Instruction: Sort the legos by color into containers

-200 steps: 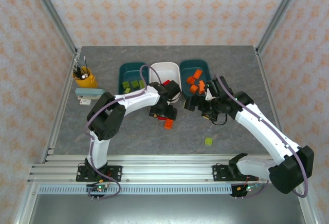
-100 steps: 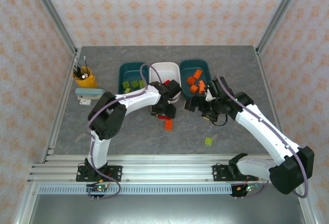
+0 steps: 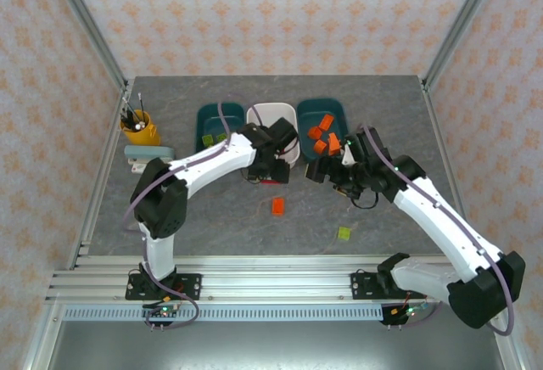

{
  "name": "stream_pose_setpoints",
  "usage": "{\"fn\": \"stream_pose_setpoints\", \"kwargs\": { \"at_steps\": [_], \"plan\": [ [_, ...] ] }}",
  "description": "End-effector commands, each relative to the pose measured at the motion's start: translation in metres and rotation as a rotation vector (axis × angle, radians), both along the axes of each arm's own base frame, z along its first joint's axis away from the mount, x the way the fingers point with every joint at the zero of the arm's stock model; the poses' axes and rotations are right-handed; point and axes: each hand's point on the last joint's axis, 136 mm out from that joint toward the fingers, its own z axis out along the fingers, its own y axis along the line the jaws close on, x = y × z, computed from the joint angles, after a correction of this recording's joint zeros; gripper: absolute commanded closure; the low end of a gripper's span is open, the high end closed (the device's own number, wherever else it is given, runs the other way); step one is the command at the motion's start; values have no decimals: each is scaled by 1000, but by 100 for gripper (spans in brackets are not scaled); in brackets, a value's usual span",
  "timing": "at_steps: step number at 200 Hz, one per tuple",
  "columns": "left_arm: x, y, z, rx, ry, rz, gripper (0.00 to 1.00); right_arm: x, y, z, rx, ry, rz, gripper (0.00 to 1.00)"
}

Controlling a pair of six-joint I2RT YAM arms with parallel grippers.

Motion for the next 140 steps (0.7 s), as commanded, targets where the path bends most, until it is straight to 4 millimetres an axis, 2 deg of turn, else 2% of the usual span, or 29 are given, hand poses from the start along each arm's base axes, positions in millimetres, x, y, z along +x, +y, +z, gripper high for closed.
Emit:
{"fn": "stream_pose_setpoints", "kwargs": {
  "at_steps": [1,16,21,52,79,105,129,140],
  "plan": [
    [22,14,38,-24,-66,71,41,19,4,36,45,-167,-17,10],
    [43,14,48,-46,-90,92,41,28,7,46,65,-206,-32,11],
    [51,13,41,-38,-78,100,41,30,8,48,71,-215,-38,11],
    [106,13,46,-70,-131,159,41,50,15,62,118,-277,-70,12],
    [153,15,46,-90,-189,207,41,65,20,65,129,-312,-91,11],
    [187,23,27,-83,-202,263,41,78,26,69,148,-329,-108,11],
    [205,27,4,-97,-183,309,41,84,29,76,168,-342,-117,12],
    [209,28,-7,-102,-168,320,41,89,32,68,154,-321,-116,11]
  ]
}}
